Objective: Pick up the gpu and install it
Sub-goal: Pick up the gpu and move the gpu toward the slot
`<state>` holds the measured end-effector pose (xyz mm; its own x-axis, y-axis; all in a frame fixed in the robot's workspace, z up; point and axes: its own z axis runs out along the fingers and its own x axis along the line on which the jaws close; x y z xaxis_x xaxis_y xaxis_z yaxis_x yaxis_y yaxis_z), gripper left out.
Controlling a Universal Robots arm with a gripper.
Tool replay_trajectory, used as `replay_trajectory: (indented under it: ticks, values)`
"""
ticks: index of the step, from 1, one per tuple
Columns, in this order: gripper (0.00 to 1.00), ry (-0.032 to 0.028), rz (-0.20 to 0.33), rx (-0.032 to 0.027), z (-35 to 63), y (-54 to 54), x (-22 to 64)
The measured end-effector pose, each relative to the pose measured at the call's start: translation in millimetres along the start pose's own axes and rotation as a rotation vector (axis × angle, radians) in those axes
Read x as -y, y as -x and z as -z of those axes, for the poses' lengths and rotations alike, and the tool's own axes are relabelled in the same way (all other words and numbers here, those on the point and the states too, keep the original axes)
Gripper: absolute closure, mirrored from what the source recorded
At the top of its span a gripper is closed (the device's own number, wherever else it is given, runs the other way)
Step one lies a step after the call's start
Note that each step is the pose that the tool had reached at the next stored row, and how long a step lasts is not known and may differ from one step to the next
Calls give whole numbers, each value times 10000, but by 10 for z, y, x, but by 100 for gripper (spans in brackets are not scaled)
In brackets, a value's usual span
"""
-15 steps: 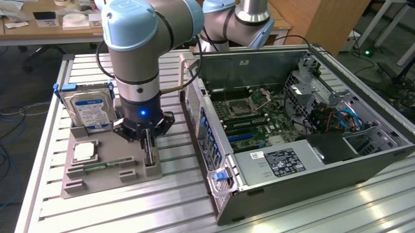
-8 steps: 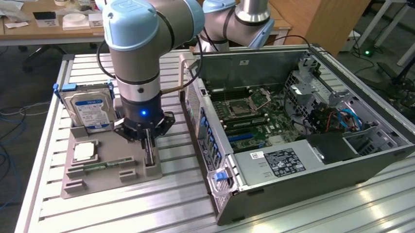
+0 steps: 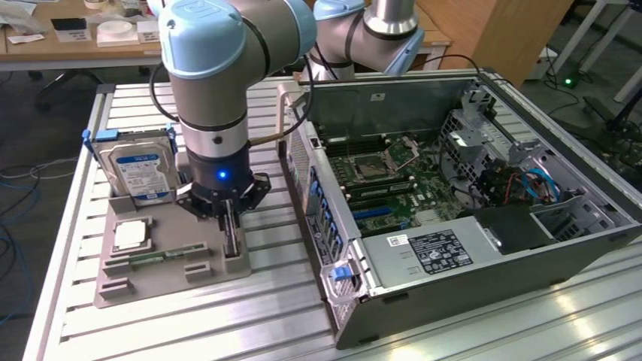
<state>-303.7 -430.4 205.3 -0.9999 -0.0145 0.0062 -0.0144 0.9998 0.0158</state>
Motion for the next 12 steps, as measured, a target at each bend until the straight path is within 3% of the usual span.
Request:
replay_trajectory:
  ticks: [2,12]
  values:
    - [72,-1,1,-3,50,-2,0]
    - [72,-1,-1,-6,507,-7,-8]
